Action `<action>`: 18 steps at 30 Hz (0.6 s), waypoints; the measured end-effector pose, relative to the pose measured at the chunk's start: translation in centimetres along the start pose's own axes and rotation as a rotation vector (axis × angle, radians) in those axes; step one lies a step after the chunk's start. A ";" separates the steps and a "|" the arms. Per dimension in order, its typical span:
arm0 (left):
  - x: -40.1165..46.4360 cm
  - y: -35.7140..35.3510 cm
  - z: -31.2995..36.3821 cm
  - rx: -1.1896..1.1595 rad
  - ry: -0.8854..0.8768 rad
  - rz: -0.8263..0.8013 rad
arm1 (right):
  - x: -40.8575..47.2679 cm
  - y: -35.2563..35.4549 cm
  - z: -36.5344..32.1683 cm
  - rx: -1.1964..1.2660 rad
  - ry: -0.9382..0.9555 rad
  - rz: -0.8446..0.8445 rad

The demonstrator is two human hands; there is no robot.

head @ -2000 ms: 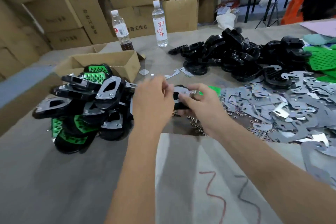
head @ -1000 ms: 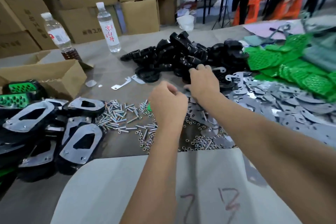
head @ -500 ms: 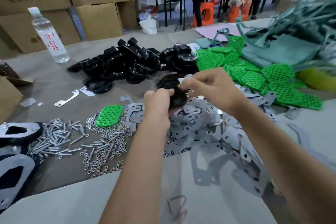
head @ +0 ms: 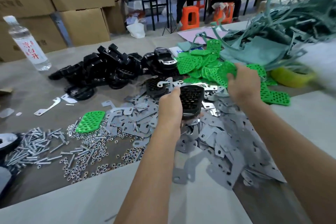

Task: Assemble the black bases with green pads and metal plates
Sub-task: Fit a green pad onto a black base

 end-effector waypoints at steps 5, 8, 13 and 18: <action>-1.6 4.5 0.4 0.011 -0.115 0.025 | -6.7 -2.8 -5.9 1.151 -0.344 -0.153; -2.9 9.6 0.5 0.065 -0.224 0.119 | -10.9 -5.7 -11.4 1.680 -0.500 -0.417; -5.8 18.1 0.9 0.198 -0.395 0.325 | -18.6 -9.2 -18.8 1.910 -0.608 -1.030; -7.5 22.7 0.0 0.564 -0.436 0.428 | -22.2 -11.4 -20.0 1.803 -0.573 -1.190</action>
Point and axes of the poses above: each hand's wrist, its own x-axis towards the middle knuckle, its own y-axis out of the back of the hand, z = x × y, the point moved 7 cm from there along x, towards the middle knuckle, and after that the axes turned 7 degrees about x, right-handed, at the moved point
